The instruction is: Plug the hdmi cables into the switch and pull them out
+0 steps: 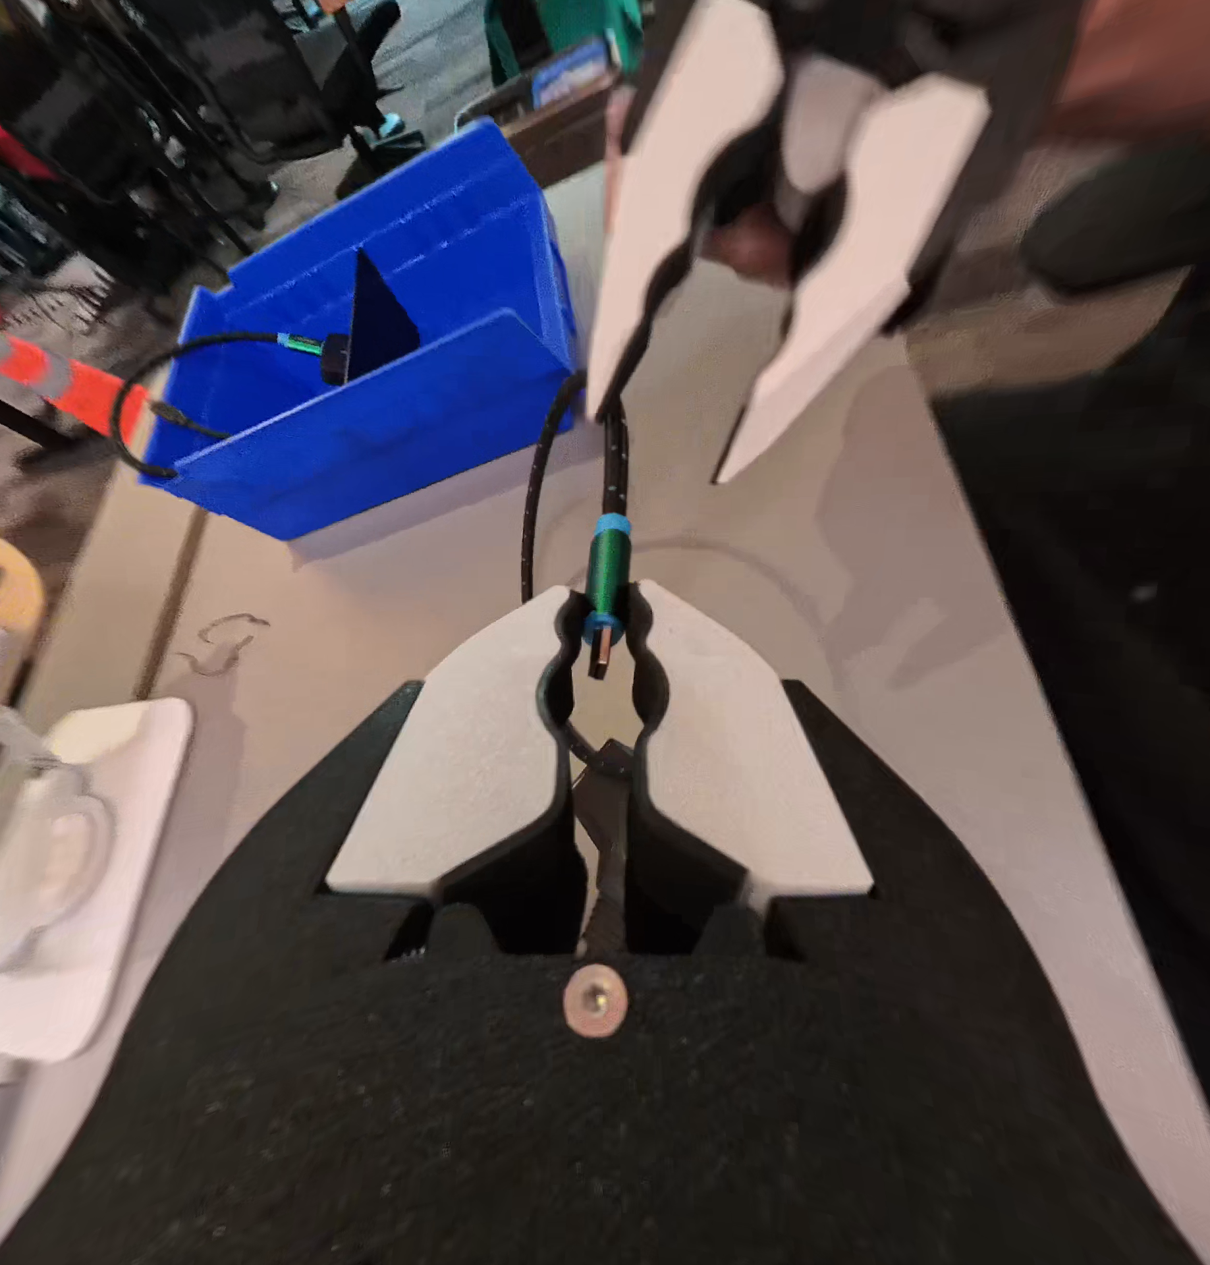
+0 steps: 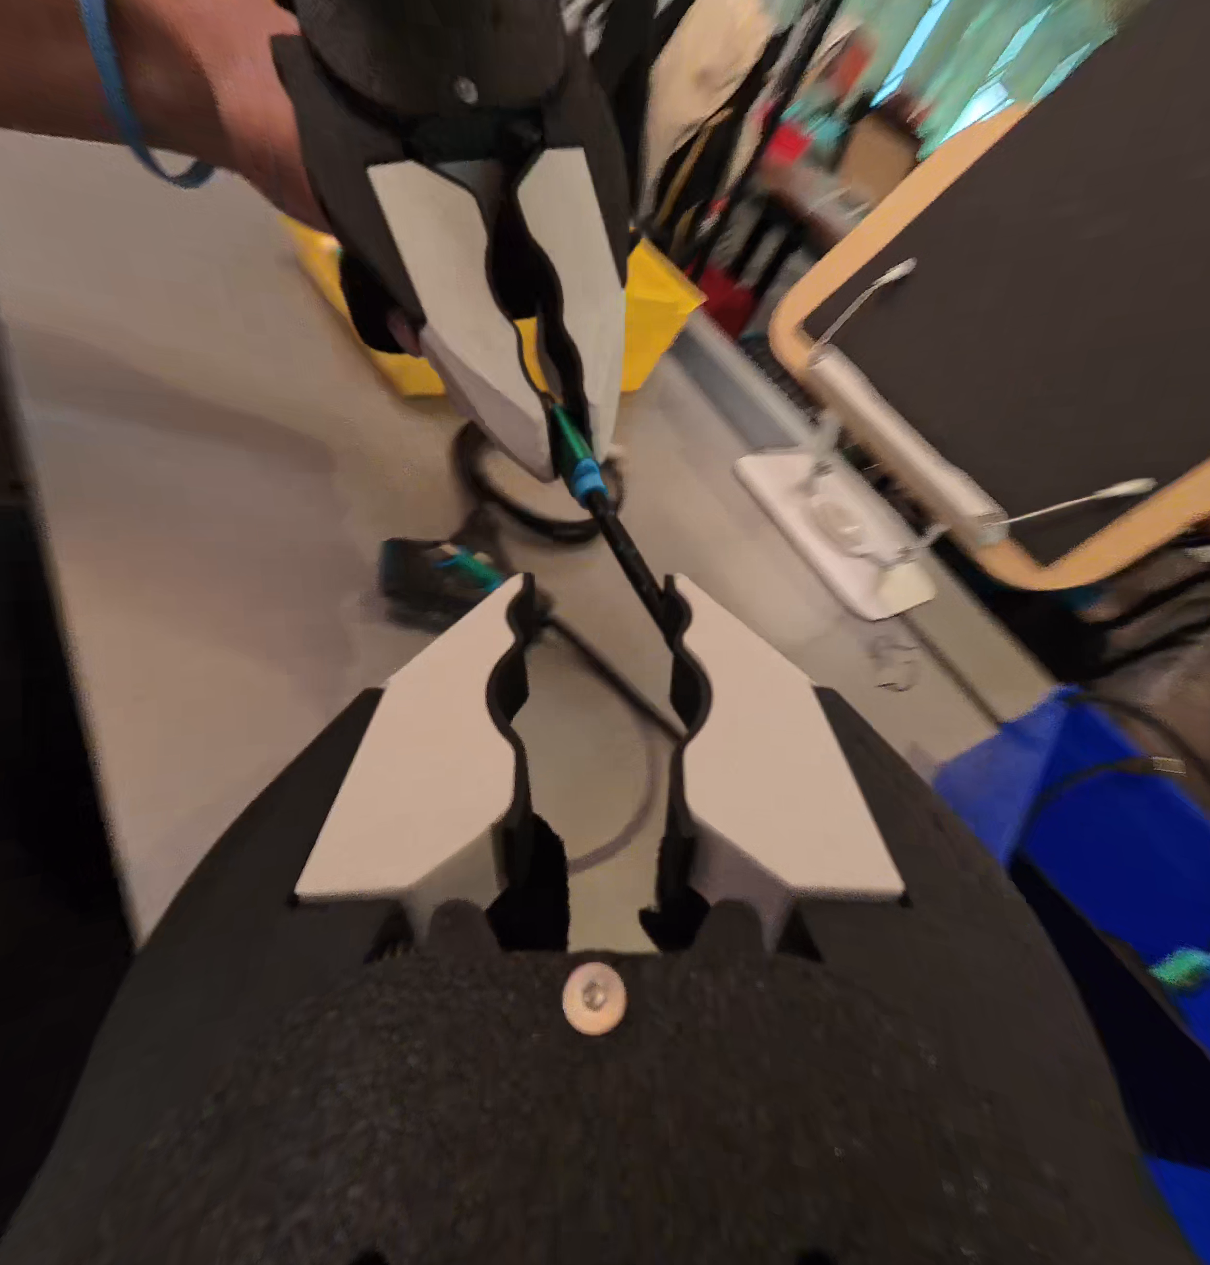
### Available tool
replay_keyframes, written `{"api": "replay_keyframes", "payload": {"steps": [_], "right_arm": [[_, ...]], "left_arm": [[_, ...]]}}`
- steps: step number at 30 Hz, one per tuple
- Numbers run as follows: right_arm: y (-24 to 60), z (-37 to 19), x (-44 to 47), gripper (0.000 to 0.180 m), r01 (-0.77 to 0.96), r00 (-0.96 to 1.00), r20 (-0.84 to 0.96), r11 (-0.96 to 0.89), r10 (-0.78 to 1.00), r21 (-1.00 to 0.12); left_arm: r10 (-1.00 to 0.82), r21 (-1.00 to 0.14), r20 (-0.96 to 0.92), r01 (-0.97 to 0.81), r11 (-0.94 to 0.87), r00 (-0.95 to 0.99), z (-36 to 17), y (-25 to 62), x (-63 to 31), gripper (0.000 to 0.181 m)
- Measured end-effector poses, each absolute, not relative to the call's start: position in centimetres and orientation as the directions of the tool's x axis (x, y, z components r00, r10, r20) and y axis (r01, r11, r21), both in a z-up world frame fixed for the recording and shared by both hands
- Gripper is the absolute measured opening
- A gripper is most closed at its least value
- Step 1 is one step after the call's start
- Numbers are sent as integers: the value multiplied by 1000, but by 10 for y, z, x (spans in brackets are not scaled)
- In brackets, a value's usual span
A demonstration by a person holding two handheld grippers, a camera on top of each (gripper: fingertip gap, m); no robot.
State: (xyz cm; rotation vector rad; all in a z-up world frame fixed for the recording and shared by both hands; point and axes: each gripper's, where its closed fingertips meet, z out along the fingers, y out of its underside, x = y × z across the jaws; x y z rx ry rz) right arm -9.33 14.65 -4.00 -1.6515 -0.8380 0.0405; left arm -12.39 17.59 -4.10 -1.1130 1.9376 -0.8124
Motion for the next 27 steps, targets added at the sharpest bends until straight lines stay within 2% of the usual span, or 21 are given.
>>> {"api": "replay_keyframes", "payload": {"steps": [3, 6, 10, 12, 16, 19, 24, 27], "right_arm": [[148, -29, -75, 36, 550, 760, 500, -1, 415, -835], [146, -15, -68, 44, 526, 782, 497, 32, 375, -850], [131, 16, -64, 45, 449, 801, 470, 147, 371, -882], [121, 29, -65, 45, 404, 800, 449, 196, 397, -894], [118, 12, -80, 45, 411, 740, 434, 164, 515, -897], [124, -13, -96, 43, 429, 708, 423, 132, 566, -894], [133, -44, -111, 31, 402, 702, 353, 64, 619, -913], [136, -55, -116, 31, 400, 701, 320, 20, 637, -916]], "left_arm": [[-954, -881, -24, -444, 161, -299, 1, 195, -116, 12], [-915, -884, 244, -461, -74, -320, 38, 202, -115, 12], [-784, -768, 539, -561, -308, -308, 48, 208, -121, 12], [-672, -661, 680, -644, -386, -295, 38, 204, -128, 11], [-407, -430, 878, -791, -435, -253, -1, 184, -137, 11], [-235, -325, 941, -849, -417, -245, -27, 164, -138, 11], [-175, -306, 949, -890, -338, -260, -51, 139, -135, 11], [-168, -310, 948, -901, -305, -270, -53, 131, -132, 11]]}}
